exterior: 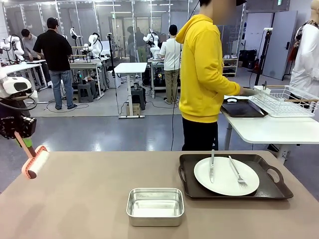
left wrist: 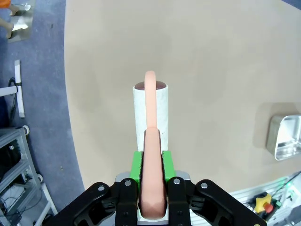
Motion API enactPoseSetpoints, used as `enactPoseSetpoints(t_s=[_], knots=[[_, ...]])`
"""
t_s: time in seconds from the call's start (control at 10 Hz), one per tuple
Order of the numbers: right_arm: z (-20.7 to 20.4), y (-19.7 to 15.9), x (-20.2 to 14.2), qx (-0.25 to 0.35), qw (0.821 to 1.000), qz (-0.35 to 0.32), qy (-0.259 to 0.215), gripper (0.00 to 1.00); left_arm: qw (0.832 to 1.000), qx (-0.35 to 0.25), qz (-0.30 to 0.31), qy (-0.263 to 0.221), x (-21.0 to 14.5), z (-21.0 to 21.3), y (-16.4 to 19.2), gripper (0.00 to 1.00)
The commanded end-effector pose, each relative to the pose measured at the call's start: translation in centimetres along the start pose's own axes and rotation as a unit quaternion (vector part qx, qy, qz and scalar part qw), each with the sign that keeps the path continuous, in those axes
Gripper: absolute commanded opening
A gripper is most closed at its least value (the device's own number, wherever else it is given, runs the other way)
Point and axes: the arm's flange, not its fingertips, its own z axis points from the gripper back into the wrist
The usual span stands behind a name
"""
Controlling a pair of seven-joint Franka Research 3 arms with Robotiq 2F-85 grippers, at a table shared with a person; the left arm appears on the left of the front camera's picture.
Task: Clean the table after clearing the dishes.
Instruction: When the left (or right) Handle tray is removed, use the left hand (or right hand) to clean the left (or right) side of the table with the Lint Roller, then place the Lint Roller back on top of the Airtight Container.
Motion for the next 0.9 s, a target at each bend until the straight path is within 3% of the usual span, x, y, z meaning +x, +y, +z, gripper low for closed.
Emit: enactPoseSetpoints(t_s=[0.0,0.8], knots=[[0.06,0.19,-0.09,0.001,1.0,0.002,-0.001,1.0,1.0,0.001,0.0,0.0,-0.07,0.24,0.02,0.21],[0.06,0.19,-0.09,0.001,1.0,0.002,-0.001,1.0,1.0,0.001,0.0,0.0,-0.07,0.24,0.02,0.21]])
